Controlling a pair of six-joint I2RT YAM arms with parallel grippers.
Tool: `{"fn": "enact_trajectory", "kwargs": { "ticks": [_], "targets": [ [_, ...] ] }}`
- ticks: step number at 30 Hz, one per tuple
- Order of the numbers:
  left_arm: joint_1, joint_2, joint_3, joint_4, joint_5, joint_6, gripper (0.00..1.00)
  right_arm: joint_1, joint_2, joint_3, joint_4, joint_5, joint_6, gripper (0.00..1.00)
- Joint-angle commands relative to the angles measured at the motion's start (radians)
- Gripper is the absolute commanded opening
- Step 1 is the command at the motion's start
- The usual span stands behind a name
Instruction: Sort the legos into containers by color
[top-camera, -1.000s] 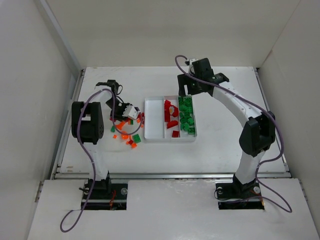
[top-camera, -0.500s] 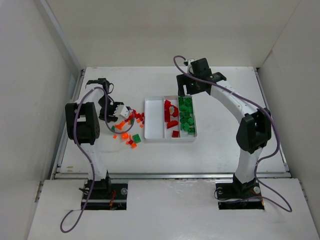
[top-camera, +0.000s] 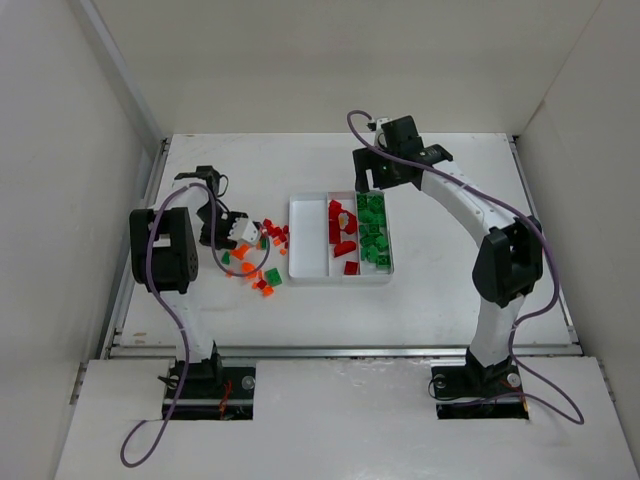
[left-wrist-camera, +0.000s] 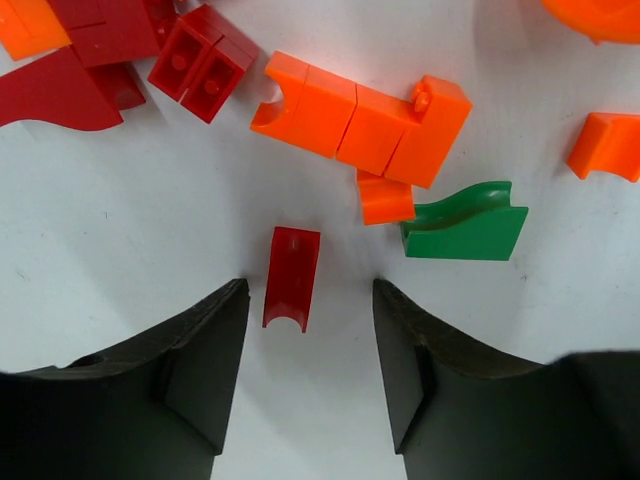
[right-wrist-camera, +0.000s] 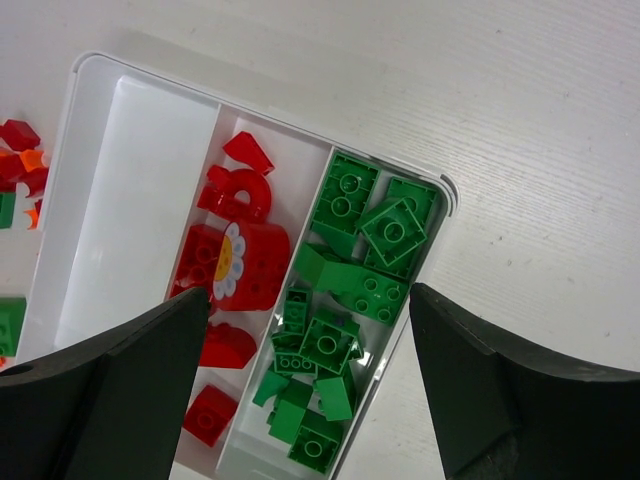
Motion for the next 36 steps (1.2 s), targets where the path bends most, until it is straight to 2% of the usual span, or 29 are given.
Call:
{"fn": "enact_trajectory", "kwargs": {
  "ticks": [1,2,6,7,9,15,16,18,23,25,29,34,36],
  "targets": [
    [0.001,-0.039,-0.047,0.037,0.028,0.305,0.48,0.000,-0.011,-0.002,0.032,-0.013,0.009,0.86],
    [0.001,-0.039,-0.047,0.049,0.028,0.296,0.38,0.000,-0.011,-0.013,0.032,-0.004,0.009,0.86],
    [0.001,-0.039,-0.056,0.049,0.028,0.268,0.20,0.000,-0.022,-0.022,0.032,-0.004,0.009,0.86],
    [0.001,-0.048,-0.056,0.049,0.037,0.259,0.11,0.000,-0.022,-0.022,0.032,0.007,0.009,0.86],
    [0.001,-0.057,-0.056,0.049,0.068,0.218,0.01,0.000,-0.031,-0.022,0.032,0.007,0.009,0.86],
    [-0.010,-0.069,0.011,0.049,0.190,0.034,0.00,-0.019,-0.052,-0.022,0.032,0.026,0.018,0.86],
    [-0.010,-0.069,0.062,0.049,0.256,-0.006,0.00,-0.019,-0.067,-0.034,0.032,0.036,0.032,0.86],
    [-0.022,-0.069,0.123,0.058,0.328,-0.147,0.00,-0.052,-0.084,-0.048,0.043,0.036,0.054,0.86],
    [-0.166,-0.060,0.258,0.147,0.479,-0.443,0.00,-0.104,-0.159,-0.120,0.082,0.036,0.123,0.86],
    [-0.224,-0.041,0.297,0.181,0.490,-0.523,0.00,-0.114,-0.179,-0.138,0.092,0.059,0.123,0.86],
    [-0.378,0.013,0.311,0.274,0.499,-0.652,0.00,-0.114,-0.235,-0.197,0.092,0.087,0.123,0.86],
    [-0.467,0.038,0.286,0.457,0.522,-0.888,0.00,-0.123,-0.294,-0.264,0.101,0.098,0.123,0.86],
    [-0.499,0.047,0.272,0.491,0.513,-0.902,0.00,-0.132,-0.313,-0.293,0.110,0.107,0.112,0.86]
  ]
}}
